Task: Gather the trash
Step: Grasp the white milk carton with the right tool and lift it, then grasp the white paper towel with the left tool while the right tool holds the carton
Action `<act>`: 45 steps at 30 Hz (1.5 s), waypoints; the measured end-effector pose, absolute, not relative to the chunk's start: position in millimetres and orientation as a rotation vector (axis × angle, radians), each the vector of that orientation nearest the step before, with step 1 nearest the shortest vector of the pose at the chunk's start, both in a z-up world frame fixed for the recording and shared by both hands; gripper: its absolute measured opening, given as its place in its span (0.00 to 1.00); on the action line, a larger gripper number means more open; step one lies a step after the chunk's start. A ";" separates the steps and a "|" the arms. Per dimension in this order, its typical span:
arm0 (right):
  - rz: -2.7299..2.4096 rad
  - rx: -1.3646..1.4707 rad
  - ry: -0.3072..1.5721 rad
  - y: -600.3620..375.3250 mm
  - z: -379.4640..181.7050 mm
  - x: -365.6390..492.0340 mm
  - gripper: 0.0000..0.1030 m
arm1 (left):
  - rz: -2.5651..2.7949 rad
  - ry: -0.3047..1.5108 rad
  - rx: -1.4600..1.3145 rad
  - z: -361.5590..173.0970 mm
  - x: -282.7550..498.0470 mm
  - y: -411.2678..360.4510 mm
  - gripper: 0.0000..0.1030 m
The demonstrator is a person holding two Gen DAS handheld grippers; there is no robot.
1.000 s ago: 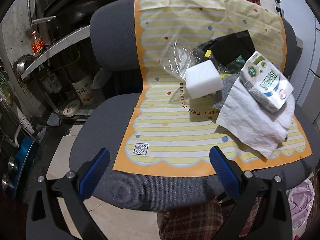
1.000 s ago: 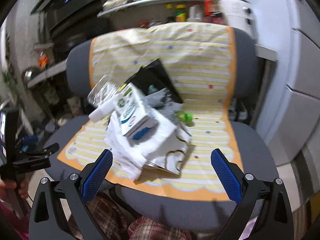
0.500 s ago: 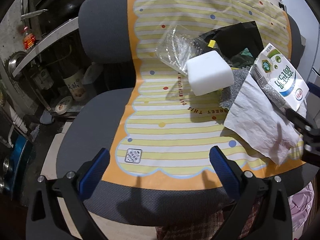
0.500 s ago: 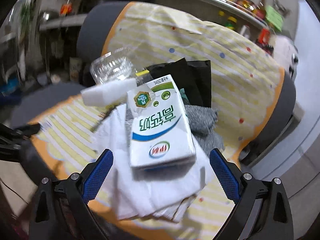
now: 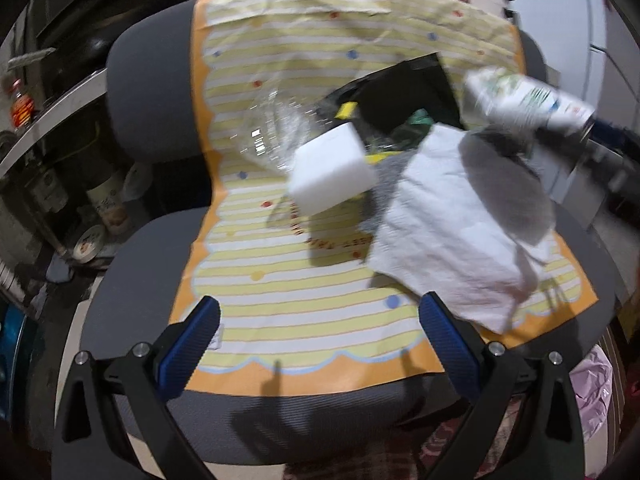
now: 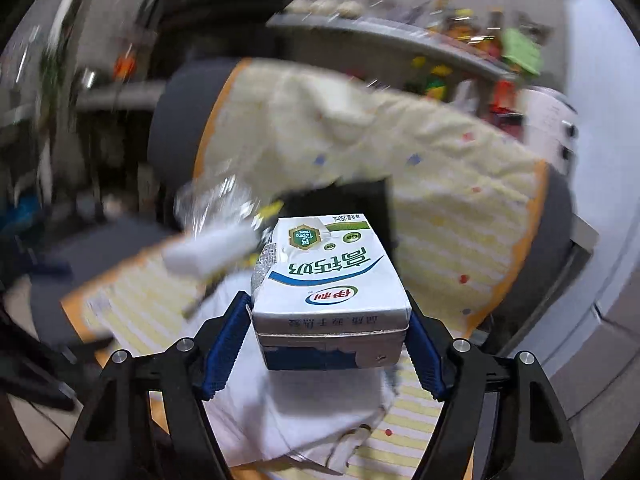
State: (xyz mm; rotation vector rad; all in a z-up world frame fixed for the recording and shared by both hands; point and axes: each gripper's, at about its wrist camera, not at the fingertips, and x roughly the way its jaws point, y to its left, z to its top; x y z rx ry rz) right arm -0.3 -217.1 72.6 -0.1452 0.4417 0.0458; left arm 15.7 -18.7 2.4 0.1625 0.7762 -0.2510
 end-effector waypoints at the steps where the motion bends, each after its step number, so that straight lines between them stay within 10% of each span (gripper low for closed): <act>1: 0.031 -0.120 0.428 -225.4 78.0 -8.1 0.70 | -0.265 0.771 0.163 3.0 14.6 -22.7 0.94; 18: -0.165 0.164 0.495 -337.7 42.1 -105.9 0.70 | -0.501 0.812 0.213 -27.7 35.4 -117.8 0.78; 26: -0.172 0.196 0.489 -353.3 33.8 -110.8 0.70 | -0.552 0.743 0.190 -6.4 37.9 -114.5 0.04; 34: -0.182 0.220 0.493 -355.7 29.2 -123.0 0.70 | -0.545 0.714 0.184 11.3 28.9 -105.2 0.05; 37: -0.185 0.222 0.501 -354.3 28.4 -124.6 0.70 | -0.492 0.761 0.184 -2.1 34.9 -106.1 0.73; 38: -0.185 0.223 0.503 -353.9 28.3 -125.5 0.70 | -0.481 0.756 0.176 -5.9 36.4 -104.6 0.77; 45: -0.192 0.213 0.512 -351.4 27.1 -128.9 0.70 | -0.456 0.838 0.147 -36.8 51.0 -94.3 0.62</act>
